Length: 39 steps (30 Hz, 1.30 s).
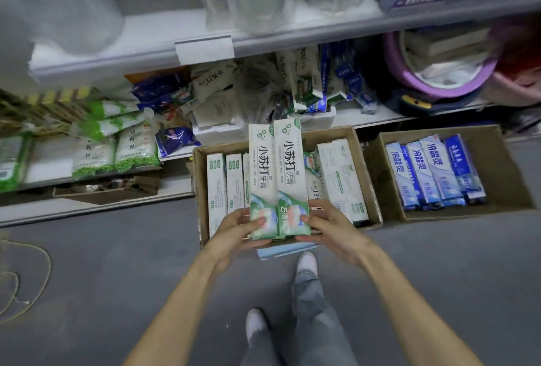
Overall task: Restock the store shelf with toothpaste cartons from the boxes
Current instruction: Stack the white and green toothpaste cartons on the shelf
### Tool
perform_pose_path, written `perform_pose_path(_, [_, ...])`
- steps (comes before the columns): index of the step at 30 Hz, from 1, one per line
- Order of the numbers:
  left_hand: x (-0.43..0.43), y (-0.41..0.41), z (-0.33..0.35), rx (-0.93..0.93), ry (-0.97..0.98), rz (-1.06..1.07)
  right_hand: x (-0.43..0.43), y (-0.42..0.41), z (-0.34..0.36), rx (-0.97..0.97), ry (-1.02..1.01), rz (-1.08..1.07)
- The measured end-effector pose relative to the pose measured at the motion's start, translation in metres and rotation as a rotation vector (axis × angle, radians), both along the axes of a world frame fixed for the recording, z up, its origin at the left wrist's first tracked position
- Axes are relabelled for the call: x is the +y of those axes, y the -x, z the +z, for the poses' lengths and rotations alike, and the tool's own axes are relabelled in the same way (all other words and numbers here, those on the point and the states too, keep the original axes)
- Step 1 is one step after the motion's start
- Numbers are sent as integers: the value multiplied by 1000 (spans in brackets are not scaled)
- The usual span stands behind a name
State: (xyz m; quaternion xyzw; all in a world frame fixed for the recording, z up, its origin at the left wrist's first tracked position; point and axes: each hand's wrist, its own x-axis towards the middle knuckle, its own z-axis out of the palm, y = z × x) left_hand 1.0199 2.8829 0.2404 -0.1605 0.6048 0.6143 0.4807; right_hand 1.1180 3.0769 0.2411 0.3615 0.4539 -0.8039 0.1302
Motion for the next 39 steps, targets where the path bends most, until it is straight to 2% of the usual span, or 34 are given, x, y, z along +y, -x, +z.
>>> perform_pose_path(7, [-43, -3, 83, 31, -218, -16, -41, -19, 84, 160, -121, 40])
perform_pose_path(20, [-86, 6, 284, 489, -399, -44, -84, -12, 287, 589, -294, 60])
perform_pose_path(27, [-98, 23, 368, 582, -608, 8, -111, 19, 391, 787, -309, 74])
perform_pose_path(35, [-98, 54, 437, 752, -642, 6, -113, 61, 455, 866, -469, 31])
perform_pose_path(39, [-84, 81, 466, 845, -600, 115, -98, 95, 481, 896, -523, -26])
